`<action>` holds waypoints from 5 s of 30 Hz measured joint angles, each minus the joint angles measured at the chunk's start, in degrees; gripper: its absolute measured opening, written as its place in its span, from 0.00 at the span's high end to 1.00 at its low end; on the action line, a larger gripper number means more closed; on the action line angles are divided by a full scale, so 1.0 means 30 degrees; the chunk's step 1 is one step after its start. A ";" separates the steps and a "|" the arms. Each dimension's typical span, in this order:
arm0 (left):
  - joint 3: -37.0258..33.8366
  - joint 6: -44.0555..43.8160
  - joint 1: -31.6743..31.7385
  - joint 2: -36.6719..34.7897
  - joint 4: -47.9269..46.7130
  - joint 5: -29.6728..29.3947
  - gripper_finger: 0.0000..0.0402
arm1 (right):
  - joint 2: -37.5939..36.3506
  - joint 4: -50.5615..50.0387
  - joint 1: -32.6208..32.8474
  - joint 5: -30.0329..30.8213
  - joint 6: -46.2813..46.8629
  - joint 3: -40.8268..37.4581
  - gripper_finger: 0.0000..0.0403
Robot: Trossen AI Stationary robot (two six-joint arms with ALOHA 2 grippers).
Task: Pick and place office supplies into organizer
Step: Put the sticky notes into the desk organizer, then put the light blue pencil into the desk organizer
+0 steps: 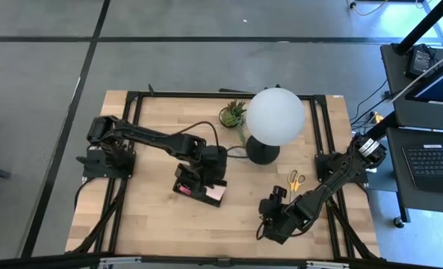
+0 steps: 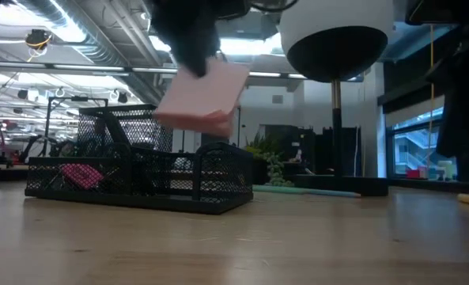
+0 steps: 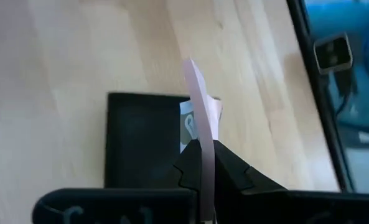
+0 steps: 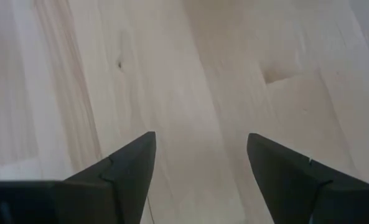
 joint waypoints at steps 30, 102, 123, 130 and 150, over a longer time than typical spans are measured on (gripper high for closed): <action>-0.5225 0.0102 0.1302 0.0264 0.7301 0.3964 0.98 | -0.0015 0.0291 -0.1062 0.0083 0.0331 0.0022 0.37; -0.7281 0.3306 0.1193 -0.7532 0.5612 -0.9411 0.68 | -0.0036 0.0902 -0.2619 0.3955 -0.1546 0.0029 0.37; -1.7144 0.0893 0.2769 -1.3318 1.8210 -0.8635 0.71 | 0.0896 0.1678 -0.8573 0.3221 -0.2893 0.0036 0.37; -1.7145 0.0193 0.2747 -1.3318 1.8193 -0.8555 0.71 | 0.1957 0.1727 -0.9963 0.2692 -0.1052 0.0029 0.37; -1.7145 0.0189 0.2747 -1.3311 1.8167 -0.8497 0.71 | 0.4065 0.2717 -1.0286 0.3056 0.0571 0.0080 0.37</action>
